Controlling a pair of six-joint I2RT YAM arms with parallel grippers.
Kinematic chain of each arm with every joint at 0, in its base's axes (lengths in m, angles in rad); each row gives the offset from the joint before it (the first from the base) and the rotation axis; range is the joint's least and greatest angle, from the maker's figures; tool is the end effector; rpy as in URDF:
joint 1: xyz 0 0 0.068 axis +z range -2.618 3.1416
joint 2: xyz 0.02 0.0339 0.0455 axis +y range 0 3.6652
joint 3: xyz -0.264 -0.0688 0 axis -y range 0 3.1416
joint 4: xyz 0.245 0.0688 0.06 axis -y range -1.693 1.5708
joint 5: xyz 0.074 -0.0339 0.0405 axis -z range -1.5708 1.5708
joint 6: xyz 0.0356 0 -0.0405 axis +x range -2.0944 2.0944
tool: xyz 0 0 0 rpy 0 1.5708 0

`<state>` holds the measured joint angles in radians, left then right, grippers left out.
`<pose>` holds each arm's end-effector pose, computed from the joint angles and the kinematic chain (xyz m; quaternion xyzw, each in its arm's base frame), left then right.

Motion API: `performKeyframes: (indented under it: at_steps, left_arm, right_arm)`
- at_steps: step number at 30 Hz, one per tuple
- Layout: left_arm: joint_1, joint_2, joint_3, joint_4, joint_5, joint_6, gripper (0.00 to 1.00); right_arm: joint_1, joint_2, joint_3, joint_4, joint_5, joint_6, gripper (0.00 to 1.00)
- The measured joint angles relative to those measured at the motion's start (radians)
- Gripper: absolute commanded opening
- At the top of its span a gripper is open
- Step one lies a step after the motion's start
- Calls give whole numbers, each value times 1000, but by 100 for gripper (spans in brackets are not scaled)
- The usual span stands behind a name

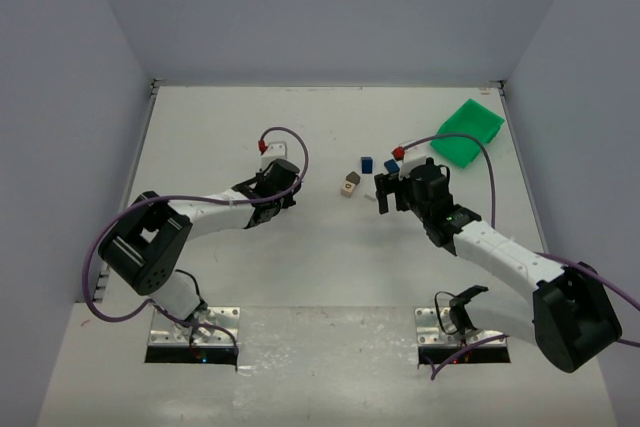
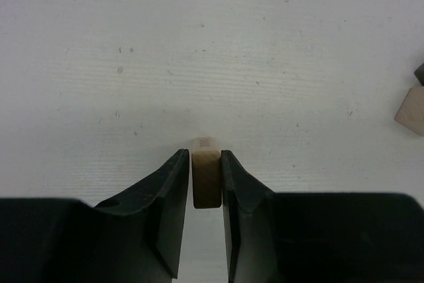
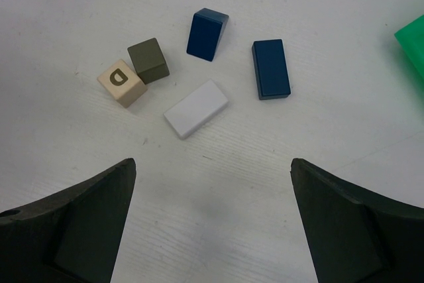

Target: Build the wood block tower

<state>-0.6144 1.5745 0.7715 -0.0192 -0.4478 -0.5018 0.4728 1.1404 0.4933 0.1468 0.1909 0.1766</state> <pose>0.2593 -0.1641 0.1652 -0.0300 0.9107 -0.0135 0.4118 0.2142 0.1020 0.2013 -0.0783 0.8540 0.0843 0.5074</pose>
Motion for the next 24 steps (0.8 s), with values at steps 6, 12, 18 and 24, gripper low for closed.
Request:
performKeyframes:
  at_steps: [6, 12, 18, 24]
  left_arm:
    - [0, 0, 0, 1, -1, 0, 31]
    - [0, 0, 0, 1, 4, 0, 41]
    - [0, -16, -2, 1, 9, 6, 76]
    - [0, -61, -2, 2, 14, 13, 99]
  right_arm:
    - [0, 0, 1, -3, 11, -1, 99]
    - [0, 0, 7, -13, 15, -1, 99]
    - [0, 1, 11, -25, 10, 0, 99]
    - [0, 6, 32, -35, -2, 5, 99]
